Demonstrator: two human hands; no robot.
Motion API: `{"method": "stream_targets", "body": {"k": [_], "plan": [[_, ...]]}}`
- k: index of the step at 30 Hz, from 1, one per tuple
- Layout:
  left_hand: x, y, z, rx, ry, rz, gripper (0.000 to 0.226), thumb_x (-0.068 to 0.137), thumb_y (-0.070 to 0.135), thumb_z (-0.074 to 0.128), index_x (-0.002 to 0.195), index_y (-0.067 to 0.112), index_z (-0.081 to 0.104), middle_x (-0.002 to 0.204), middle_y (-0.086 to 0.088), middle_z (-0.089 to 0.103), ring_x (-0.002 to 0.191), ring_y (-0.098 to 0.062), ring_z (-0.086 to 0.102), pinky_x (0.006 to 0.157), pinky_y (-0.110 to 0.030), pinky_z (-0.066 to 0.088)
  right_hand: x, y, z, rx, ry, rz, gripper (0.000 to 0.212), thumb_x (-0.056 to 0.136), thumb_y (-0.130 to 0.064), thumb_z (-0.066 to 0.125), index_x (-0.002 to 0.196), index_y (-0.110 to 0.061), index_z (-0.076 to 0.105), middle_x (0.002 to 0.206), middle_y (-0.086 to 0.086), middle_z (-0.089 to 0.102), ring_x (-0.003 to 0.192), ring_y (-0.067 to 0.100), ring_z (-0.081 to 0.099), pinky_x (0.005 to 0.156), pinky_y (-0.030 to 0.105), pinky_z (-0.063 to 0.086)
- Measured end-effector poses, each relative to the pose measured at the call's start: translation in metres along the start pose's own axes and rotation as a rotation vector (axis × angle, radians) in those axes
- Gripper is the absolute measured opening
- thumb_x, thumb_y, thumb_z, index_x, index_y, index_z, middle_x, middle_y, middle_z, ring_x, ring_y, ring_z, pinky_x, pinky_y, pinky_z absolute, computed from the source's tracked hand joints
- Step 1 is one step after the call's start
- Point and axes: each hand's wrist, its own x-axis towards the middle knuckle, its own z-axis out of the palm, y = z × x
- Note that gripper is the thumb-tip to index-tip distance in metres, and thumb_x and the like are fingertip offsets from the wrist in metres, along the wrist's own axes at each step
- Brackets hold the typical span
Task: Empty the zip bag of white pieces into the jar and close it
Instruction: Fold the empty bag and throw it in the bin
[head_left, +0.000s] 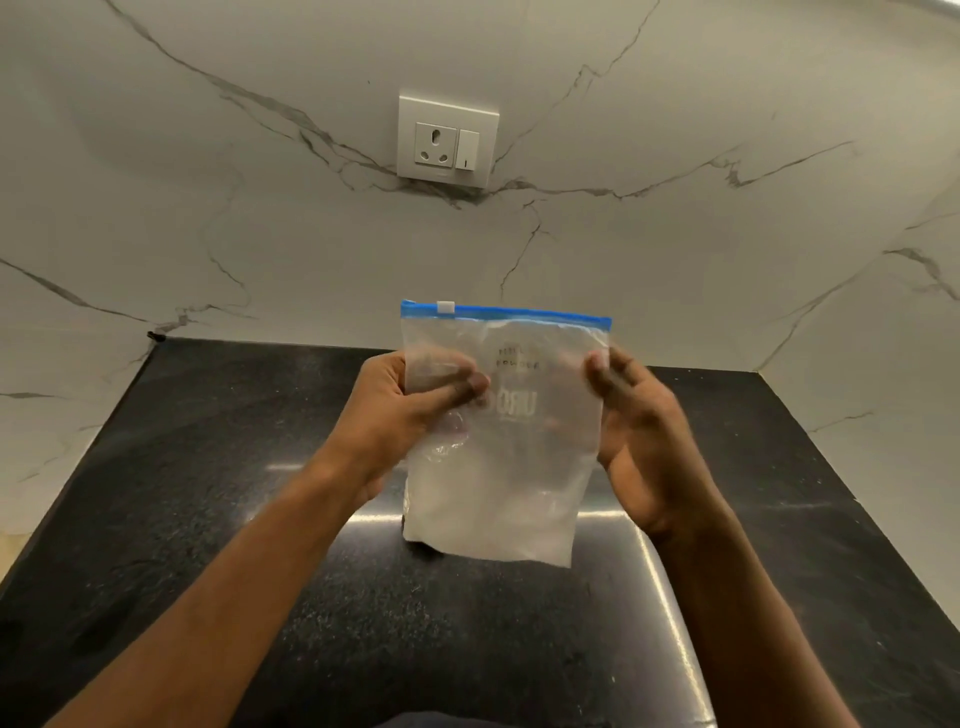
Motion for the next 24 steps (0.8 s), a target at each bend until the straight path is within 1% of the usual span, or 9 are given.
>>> {"method": "stream_targets", "body": {"k": [2,4,7,9,12,15,19,21,24], "plan": [[0.002,0.002,-0.001,-0.023,0.036,-0.012,0.022,0.083,0.02,0.087,0.103,0.012,0.081,0.1,-0.011,0.084,0.094,-0.024,0.082,0.071,-0.031,0.066,-0.004,0.01,-0.002,-0.18,-0.118,0.045,0.046,0.091,-0.024,0.076,0.135,-0.019,0.062,0.126,0.007,0.075,0.113,0.028,0.074,0.086,0.046,0.063],[0.004,0.003,-0.005,-0.013,0.039,-0.045,0.027,0.081,0.025,0.086,0.107,0.017,0.08,0.104,-0.008,0.084,0.096,-0.023,0.082,0.074,-0.034,0.067,-0.006,0.018,-0.003,-0.288,-0.138,0.061,0.035,0.095,-0.015,0.072,0.128,-0.024,0.066,0.119,0.006,0.078,0.106,0.029,0.076,0.08,0.041,0.065],[0.0,0.0,-0.015,0.006,-0.108,-0.198,0.04,0.087,0.026,0.082,0.125,0.024,0.071,0.114,-0.002,0.082,0.102,-0.021,0.08,0.074,-0.032,0.066,-0.006,0.025,-0.004,-0.228,-0.059,0.061,0.026,0.096,-0.009,0.07,0.113,-0.027,0.077,0.113,0.007,0.08,0.098,0.029,0.078,0.073,0.037,0.065],[-0.005,-0.006,-0.018,0.018,-0.204,-0.291,0.04,0.093,0.023,0.078,0.131,0.024,0.067,0.119,-0.003,0.081,0.105,-0.023,0.08,0.076,-0.034,0.066,-0.004,0.026,-0.006,-0.186,-0.019,0.067,0.024,0.097,-0.013,0.069,0.115,-0.027,0.076,0.115,0.005,0.079,0.101,0.029,0.078,0.074,0.04,0.065],[-0.009,-0.012,-0.018,0.007,-0.122,-0.335,0.031,0.099,0.019,0.071,0.13,0.019,0.068,0.113,-0.003,0.082,0.1,-0.024,0.081,0.073,-0.034,0.066,-0.004,0.03,-0.01,-0.269,-0.105,0.124,0.034,0.098,-0.024,0.069,0.13,-0.033,0.062,0.12,0.0,0.077,0.105,0.029,0.077,0.076,0.051,0.066],[-0.008,-0.014,-0.019,-0.015,-0.095,-0.343,0.027,0.102,0.013,0.067,0.127,0.02,0.069,0.111,-0.005,0.082,0.095,-0.024,0.081,0.069,-0.031,0.065,-0.005,0.032,-0.012,-0.304,-0.161,0.166,0.041,0.096,-0.012,0.071,0.129,-0.035,0.061,0.119,0.001,0.077,0.1,0.031,0.078,0.07,0.051,0.066],[-0.009,-0.014,-0.021,-0.115,-0.095,-0.37,0.035,0.103,-0.005,0.054,0.126,0.015,0.072,0.115,-0.012,0.081,0.087,-0.024,0.082,0.062,-0.029,0.065,-0.002,0.034,-0.015,-0.06,-0.019,0.173,0.039,0.095,0.0,0.054,0.116,-0.026,0.075,0.111,0.011,0.079,0.079,0.026,0.078,0.05,0.028,0.06],[-0.01,-0.014,-0.021,-0.297,-0.084,-0.422,0.035,0.106,-0.006,0.043,0.122,0.008,0.072,0.112,-0.02,0.081,0.081,-0.024,0.082,0.06,-0.028,0.066,0.001,0.038,-0.015,0.172,0.094,0.272,0.038,0.104,0.002,0.041,0.117,-0.015,0.072,0.108,0.017,0.08,0.071,0.02,0.079,0.05,0.023,0.06],[-0.012,-0.017,-0.024,-0.593,-0.1,-0.488,0.038,0.1,-0.002,0.038,0.123,0.004,0.068,0.118,-0.025,0.078,0.093,-0.029,0.082,0.069,-0.035,0.069,0.003,0.049,-0.013,0.461,0.229,0.375,0.029,0.109,-0.005,0.038,0.12,-0.01,0.065,0.106,0.021,0.08,0.074,0.018,0.081,0.052,0.023,0.062]]}}
